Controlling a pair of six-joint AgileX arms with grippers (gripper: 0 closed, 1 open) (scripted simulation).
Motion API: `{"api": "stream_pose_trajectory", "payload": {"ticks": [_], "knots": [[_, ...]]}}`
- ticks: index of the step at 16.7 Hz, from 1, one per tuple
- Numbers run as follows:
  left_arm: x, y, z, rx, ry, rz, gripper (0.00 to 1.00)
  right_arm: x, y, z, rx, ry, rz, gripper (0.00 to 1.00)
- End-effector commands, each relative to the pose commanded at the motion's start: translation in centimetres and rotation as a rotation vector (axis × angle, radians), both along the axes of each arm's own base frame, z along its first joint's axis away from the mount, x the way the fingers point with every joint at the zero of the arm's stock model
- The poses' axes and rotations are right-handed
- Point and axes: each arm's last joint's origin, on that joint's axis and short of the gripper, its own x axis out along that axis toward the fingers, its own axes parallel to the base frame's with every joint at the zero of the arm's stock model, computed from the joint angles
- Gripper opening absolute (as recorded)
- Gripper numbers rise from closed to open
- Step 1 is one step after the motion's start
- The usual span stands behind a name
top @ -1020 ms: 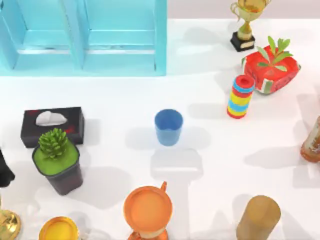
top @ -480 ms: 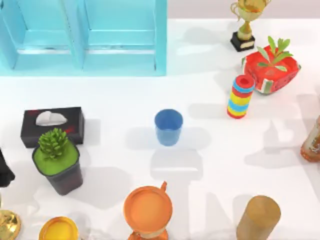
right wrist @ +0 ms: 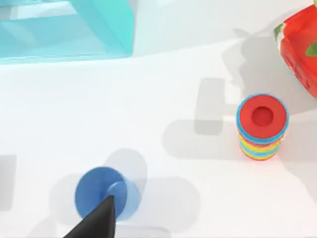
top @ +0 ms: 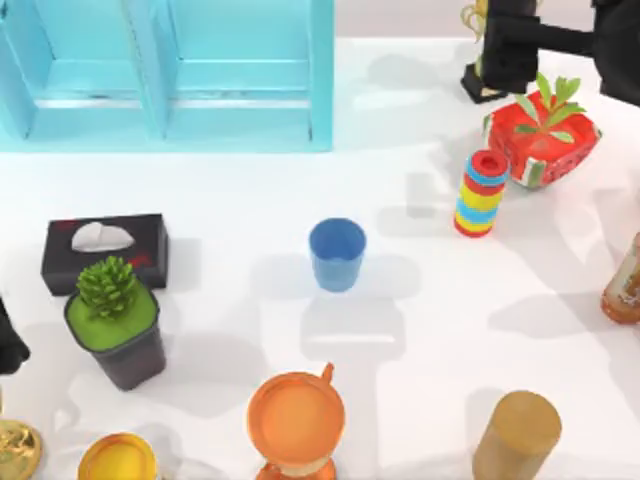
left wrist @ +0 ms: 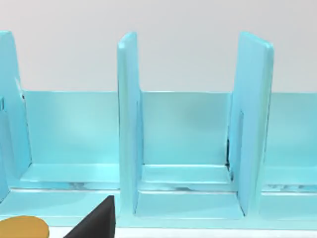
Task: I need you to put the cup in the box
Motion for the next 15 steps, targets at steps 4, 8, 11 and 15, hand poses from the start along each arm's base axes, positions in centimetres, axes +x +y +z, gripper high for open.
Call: {"api": "stream_pose_trajectory", "payload": {"ticks": [4,8,11,15], "knots": [[0.0,0.0,0.0,0.000,0.000,0.000,1.00,4.7,7.9,-2.1,-0.065,0.210,0.008,1.00],[0.0,0.0,0.0,0.000,0.000,0.000,1.00,6.8,14.9,-6.4,-0.153,0.365,0.005,1.00],[0.0,0.0,0.0,0.000,0.000,0.000,1.00,7.0,18.5,-9.5,-0.211,0.439,-0.001,1.00],[0.0,0.0,0.0,0.000,0.000,0.000,1.00,6.9,20.4,-11.4,-0.247,0.479,-0.005,1.00]]}}
